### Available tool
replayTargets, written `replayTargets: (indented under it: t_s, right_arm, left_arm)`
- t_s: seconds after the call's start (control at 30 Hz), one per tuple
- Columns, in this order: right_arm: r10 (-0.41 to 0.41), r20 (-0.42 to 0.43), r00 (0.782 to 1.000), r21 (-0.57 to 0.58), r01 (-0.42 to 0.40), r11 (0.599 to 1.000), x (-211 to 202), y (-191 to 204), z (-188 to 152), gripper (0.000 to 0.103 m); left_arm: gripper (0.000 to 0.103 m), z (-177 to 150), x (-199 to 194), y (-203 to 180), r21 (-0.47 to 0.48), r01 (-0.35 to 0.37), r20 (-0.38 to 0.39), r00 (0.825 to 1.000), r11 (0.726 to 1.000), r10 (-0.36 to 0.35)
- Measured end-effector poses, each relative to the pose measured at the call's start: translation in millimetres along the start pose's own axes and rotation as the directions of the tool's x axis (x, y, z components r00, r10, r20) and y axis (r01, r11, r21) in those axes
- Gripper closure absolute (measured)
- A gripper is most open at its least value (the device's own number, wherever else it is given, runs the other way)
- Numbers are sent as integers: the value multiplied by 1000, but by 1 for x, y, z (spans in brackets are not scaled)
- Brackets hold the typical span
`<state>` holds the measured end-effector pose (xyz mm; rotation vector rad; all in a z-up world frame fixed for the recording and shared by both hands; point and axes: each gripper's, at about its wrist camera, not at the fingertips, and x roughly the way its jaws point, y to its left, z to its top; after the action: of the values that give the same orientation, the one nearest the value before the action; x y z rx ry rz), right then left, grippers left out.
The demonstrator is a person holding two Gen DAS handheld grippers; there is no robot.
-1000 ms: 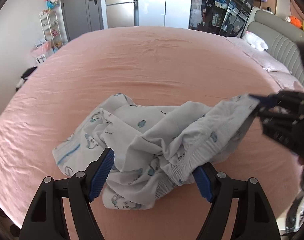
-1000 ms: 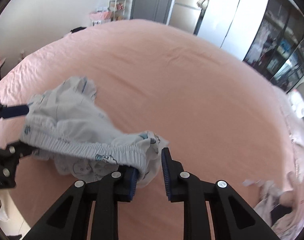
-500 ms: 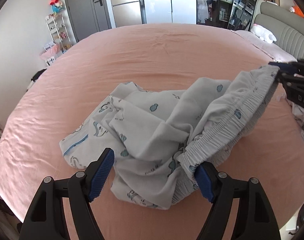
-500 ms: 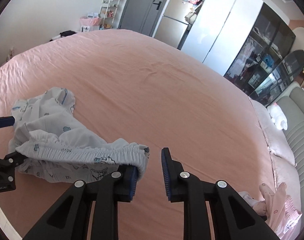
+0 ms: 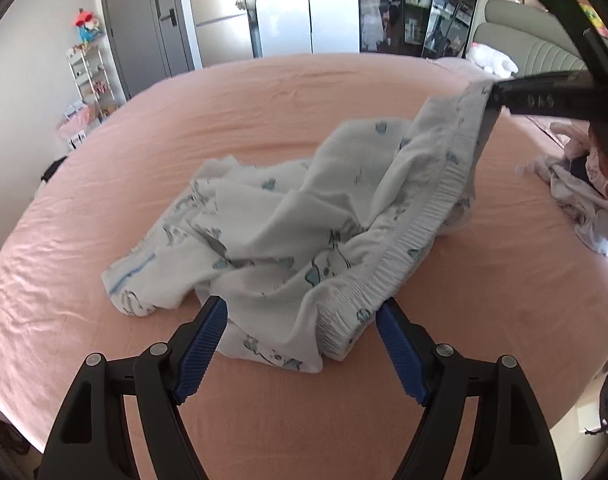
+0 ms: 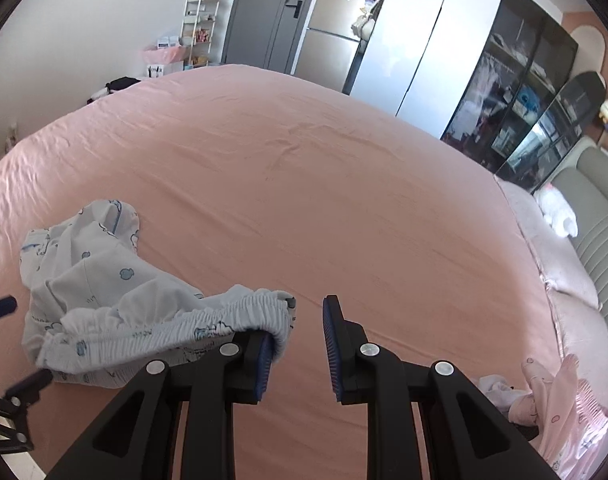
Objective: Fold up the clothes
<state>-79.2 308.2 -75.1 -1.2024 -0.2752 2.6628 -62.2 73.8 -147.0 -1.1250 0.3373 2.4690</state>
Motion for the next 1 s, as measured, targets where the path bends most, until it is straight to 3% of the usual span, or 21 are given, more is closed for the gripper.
replayTargets:
  t_s: [0.1,0.2,0.33,0.43,0.5,0.6,0.67,0.8,0.93,1.0]
  right_arm:
    - [-4,6,1000,-15,4,1000,-2,2,0,83]
    - [-14,23,1000,-38,15,999,-4,5,3,83]
    - [-14,27,1000,-39,16,999,-5,3,5,83]
    - [1,14,1000,-31,-1,1000,-3,1,2,83]
    - [40,-15,999,-4,-40,999,1,0,-3,82]
    - [112,-37,993,23,-111,994,4,2,-11,78]
    - [166,-55,985,47,-164,985,6,4,-20,77]
    - [197,-71,978,141,-186,972,14,-1,-38,74]
    - [260,-79,962,277,-229,933,23,-14,-55,45]
    - [238,-57,970,278,-214,937,22,-16,-60,42]
  left_arm:
    - [27,-3,8,-7,21,-10,-25,1000,1000,11]
    - [27,-5,18,-14,56,-90,-29,995,994,92]
    - [27,-6,23,-2,0,-203,-36,979,979,202]
    - [32,-6,20,13,-59,-221,-36,975,974,219]
    - [59,-5,17,15,-42,-221,-34,975,974,220]
    - [82,-8,12,11,-2,-209,-39,977,978,209]
    - [82,-15,3,12,-14,-184,-53,982,983,183]
    - [83,-13,-5,14,-51,-155,-57,987,987,152]
    - [83,-6,-5,25,-109,-126,-50,991,986,121]
    - [83,-3,-6,32,-143,-109,-49,993,984,103]
